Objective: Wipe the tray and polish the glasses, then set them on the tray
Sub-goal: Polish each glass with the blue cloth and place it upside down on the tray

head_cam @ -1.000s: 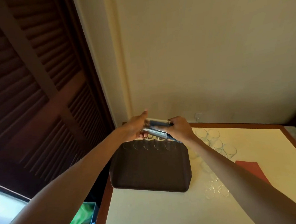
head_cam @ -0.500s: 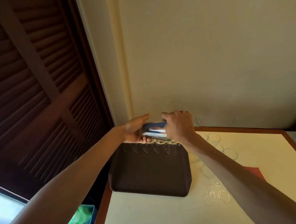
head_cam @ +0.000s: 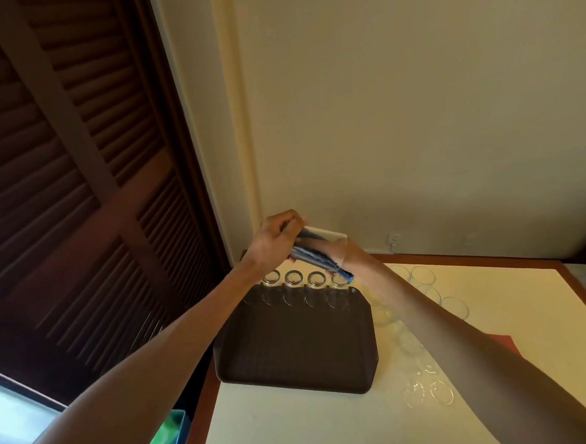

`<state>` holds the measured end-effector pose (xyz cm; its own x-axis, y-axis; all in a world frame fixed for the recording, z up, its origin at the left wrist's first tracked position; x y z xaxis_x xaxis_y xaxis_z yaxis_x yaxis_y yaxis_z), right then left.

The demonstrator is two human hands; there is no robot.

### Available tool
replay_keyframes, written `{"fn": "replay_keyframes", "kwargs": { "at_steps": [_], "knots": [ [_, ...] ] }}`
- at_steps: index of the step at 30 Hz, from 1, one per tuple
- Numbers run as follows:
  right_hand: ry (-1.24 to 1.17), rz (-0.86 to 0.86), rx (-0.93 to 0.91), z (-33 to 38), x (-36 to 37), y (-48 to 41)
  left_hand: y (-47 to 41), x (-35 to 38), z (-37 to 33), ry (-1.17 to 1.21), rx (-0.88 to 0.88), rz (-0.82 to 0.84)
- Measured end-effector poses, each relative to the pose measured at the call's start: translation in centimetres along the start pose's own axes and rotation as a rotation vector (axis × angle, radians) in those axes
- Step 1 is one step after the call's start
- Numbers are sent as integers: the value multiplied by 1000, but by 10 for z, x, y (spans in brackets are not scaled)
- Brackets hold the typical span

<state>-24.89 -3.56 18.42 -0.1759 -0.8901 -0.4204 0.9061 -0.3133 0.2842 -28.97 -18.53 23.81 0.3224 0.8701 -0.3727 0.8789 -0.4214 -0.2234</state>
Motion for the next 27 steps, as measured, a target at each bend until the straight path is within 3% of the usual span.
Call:
{"fn": "replay_keyframes", "kwargs": {
  "at_steps": [2, 4, 6, 8, 10, 13, 17, 19, 22, 25, 27],
  "knots": [
    [343, -136, -244, 14, -15, 4, 2, 2, 2, 130, -70, 34],
    [649, -407, -469, 33, -32, 19, 4, 7, 6, 332, -280, 118],
    [841, -652, -727, 59, -40, 46, 6, 12, 9, 448, -526, 211],
    [910, -756, -889, 76, -42, 67, 8, 14, 9, 414, -659, 247],
    [904, -655, -803, 71, -42, 56, 6, 13, 7, 336, -651, 212],
    [733, -511, -515, 49, -42, 35, 1, 9, 1, 263, -500, 87],
    [-1, 35, -33, 32, -13, 37, 3, 0, -16, 74, -141, -66],
    [-131, 141, -1, 35, -5, 49, 7, -2, -21, 44, -12, -78],
    [29, -112, -124, 28, -18, 35, 8, -3, -17, 143, -46, -20],
    [614, -446, -428, 45, -36, 41, 6, 0, -8, 288, -325, 174],
    [865, -566, -626, 66, -38, 57, 6, 2, -2, 312, -501, 231]
  ]
}}
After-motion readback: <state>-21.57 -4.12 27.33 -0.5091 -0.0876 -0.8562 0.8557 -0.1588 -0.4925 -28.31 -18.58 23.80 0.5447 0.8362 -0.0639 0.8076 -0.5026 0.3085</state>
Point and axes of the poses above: each hand's wrist, its own y-axis away from the middle knuckle, its own x-axis out of the palm, z = x × y, the point moved 5 cm from there along -y, towards the middle knuckle, and after that the axes turned 8 degrees about -z, right-handed, at the moved point
